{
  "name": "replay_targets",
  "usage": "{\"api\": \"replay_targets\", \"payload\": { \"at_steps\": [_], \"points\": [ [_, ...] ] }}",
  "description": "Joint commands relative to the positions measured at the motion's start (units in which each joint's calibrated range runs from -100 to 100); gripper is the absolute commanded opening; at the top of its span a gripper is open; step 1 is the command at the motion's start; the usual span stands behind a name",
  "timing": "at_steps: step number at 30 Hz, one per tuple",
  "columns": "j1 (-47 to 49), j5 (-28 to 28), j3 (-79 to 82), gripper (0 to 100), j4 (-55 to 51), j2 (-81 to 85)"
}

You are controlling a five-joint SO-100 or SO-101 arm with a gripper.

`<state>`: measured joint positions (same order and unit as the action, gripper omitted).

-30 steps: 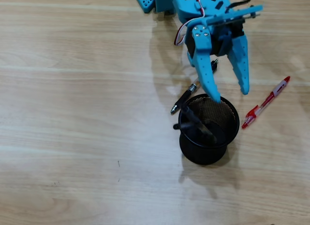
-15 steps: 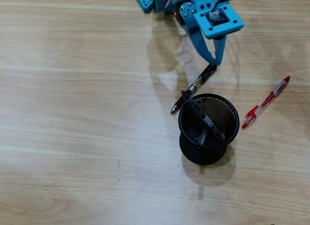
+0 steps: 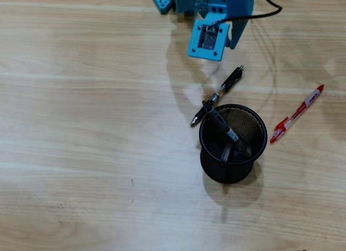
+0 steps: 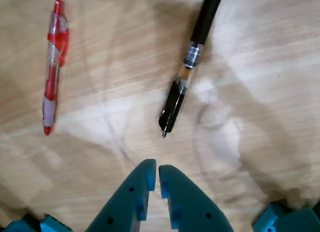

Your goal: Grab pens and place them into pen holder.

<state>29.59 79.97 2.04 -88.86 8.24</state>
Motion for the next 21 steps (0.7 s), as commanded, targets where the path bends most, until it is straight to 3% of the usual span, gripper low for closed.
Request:
{"api": "replay_targets", "payload": {
  "at_steps": [1, 4, 9, 21],
  "points": [
    [0.2, 0.9, -4.1, 3, -0.2, -4.0],
    [0.2, 0.9, -5.1, 3, -0.1, -7.2],
    [2.7, 5.1, -4.6, 21, 0.9, -12.2],
    [8.0, 12.8, -4.8, 22, 1.2, -16.4]
  ]
}}
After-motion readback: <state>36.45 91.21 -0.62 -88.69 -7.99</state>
